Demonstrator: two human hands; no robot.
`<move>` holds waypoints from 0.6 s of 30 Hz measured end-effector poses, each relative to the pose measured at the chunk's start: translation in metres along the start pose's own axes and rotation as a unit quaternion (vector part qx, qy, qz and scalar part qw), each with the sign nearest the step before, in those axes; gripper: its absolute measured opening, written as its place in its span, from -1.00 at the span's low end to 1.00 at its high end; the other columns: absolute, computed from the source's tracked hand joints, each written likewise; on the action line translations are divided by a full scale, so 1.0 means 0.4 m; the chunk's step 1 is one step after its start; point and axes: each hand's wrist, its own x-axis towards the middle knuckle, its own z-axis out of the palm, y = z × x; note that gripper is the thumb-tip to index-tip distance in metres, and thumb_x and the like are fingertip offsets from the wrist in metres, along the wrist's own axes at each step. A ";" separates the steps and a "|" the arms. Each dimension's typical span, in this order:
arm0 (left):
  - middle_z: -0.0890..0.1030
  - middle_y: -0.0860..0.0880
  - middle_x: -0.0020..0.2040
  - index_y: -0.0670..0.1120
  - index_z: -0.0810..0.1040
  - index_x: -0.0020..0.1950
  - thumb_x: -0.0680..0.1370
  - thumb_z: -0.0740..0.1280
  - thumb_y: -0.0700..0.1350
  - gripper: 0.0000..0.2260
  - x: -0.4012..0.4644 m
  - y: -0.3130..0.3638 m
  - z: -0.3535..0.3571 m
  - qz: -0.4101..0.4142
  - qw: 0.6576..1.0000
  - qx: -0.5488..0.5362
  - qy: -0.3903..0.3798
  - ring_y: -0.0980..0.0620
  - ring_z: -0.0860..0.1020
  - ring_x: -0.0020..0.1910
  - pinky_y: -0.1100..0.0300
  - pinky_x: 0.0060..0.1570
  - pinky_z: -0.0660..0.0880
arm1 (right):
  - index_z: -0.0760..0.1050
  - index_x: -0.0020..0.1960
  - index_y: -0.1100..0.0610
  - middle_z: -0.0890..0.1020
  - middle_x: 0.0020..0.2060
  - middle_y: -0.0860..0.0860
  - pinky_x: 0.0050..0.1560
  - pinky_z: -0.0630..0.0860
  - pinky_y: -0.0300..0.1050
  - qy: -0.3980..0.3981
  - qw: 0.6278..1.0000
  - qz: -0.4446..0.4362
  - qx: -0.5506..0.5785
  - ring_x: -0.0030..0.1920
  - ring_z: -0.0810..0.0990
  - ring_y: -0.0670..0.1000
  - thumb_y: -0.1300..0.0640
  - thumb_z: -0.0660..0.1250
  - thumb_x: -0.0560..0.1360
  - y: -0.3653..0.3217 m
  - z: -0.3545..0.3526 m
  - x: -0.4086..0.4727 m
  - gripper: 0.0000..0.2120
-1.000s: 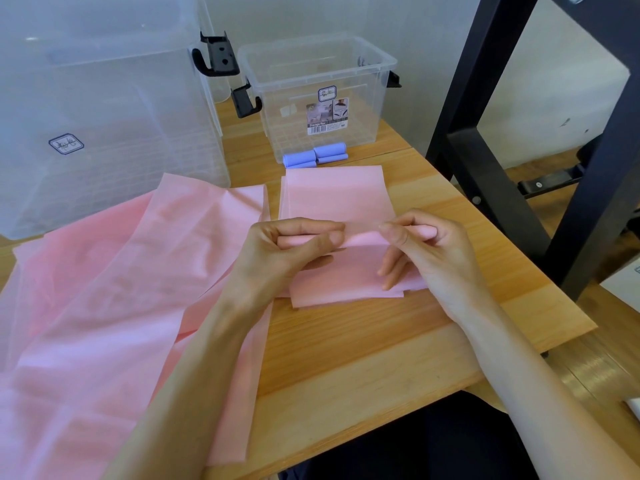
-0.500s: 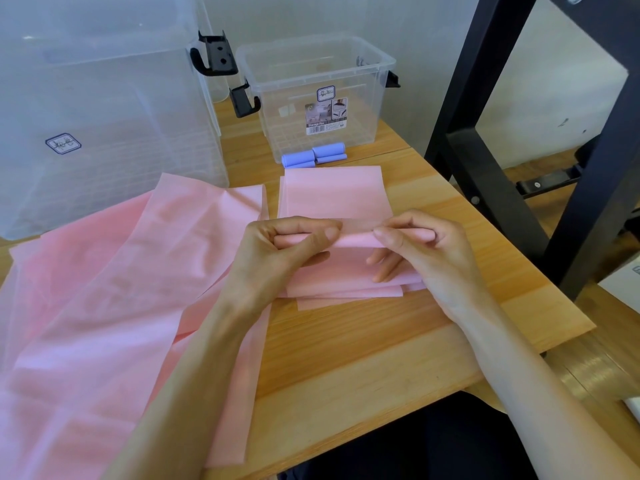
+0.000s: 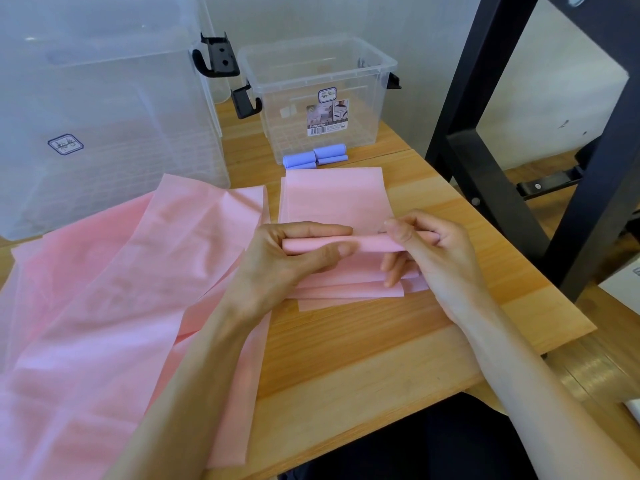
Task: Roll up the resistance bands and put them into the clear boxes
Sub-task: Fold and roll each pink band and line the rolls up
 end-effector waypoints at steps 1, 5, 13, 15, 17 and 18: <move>0.74 -0.05 -0.11 0.03 0.73 -0.06 0.33 0.52 -0.11 -0.80 0.002 0.001 0.002 -0.001 1.000 -0.010 0.009 0.06 0.67 -0.14 0.18 0.01 0.62 | 0.56 -0.01 0.30 0.63 -0.44 0.13 -0.44 0.55 -0.17 -0.004 1.000 0.001 0.002 -0.52 0.58 0.08 0.05 0.38 0.45 -0.002 0.000 -0.001 -0.70; 0.73 -0.09 -0.14 -0.10 0.70 -0.02 0.36 0.47 -0.13 -0.80 0.006 0.007 0.003 -0.015 0.998 -0.060 0.030 -0.01 0.72 -0.13 0.24 -0.09 0.63 | 0.58 0.05 0.14 0.66 -0.37 0.15 -0.36 0.59 -0.13 -0.037 0.999 -0.006 -0.005 -0.48 0.62 0.09 0.12 0.41 0.43 -0.009 0.001 -0.005 -0.78; 0.74 -0.01 -0.10 -0.09 0.72 -0.07 0.43 0.47 -0.14 -0.89 0.008 0.003 0.000 -0.011 0.998 -0.034 0.045 0.06 0.68 -0.12 0.29 -0.13 0.59 | 0.62 -0.10 0.20 0.67 -0.37 0.15 -0.39 0.60 -0.11 -0.008 1.000 -0.005 -0.010 -0.47 0.63 0.10 0.03 0.41 0.42 -0.002 0.004 -0.002 -0.78; 0.74 -0.01 -0.10 -0.07 0.72 -0.06 0.45 0.47 -0.14 -0.90 0.008 0.001 0.000 -0.009 0.998 -0.025 0.048 0.06 0.69 -0.12 0.29 -0.14 0.59 | 0.62 0.01 0.16 0.68 -0.34 0.10 -0.37 0.60 -0.14 -0.021 1.000 -0.013 -0.003 -0.42 0.66 0.10 0.10 0.42 0.41 -0.002 0.003 -0.001 -0.78; 0.74 0.01 -0.09 -0.06 0.72 -0.04 0.47 0.46 -0.15 -0.90 0.008 0.001 0.000 -0.006 0.999 -0.022 0.049 0.08 0.69 -0.11 0.30 -0.14 0.59 | 0.60 0.09 0.15 0.70 -0.27 0.07 -0.36 0.61 -0.15 -0.039 0.999 -0.014 0.001 -0.39 0.67 0.09 0.17 0.44 0.39 -0.004 0.003 -0.002 -0.73; 0.74 0.01 -0.08 -0.07 0.72 -0.03 0.47 0.46 -0.15 -0.89 0.008 0.002 0.000 -0.005 0.999 -0.023 0.048 0.07 0.69 -0.10 0.29 -0.13 0.60 | 0.61 0.08 0.18 0.71 -0.23 0.08 -0.36 0.61 -0.14 -0.043 0.999 -0.018 -0.001 -0.38 0.67 0.09 0.19 0.44 0.40 -0.005 0.004 -0.001 -0.74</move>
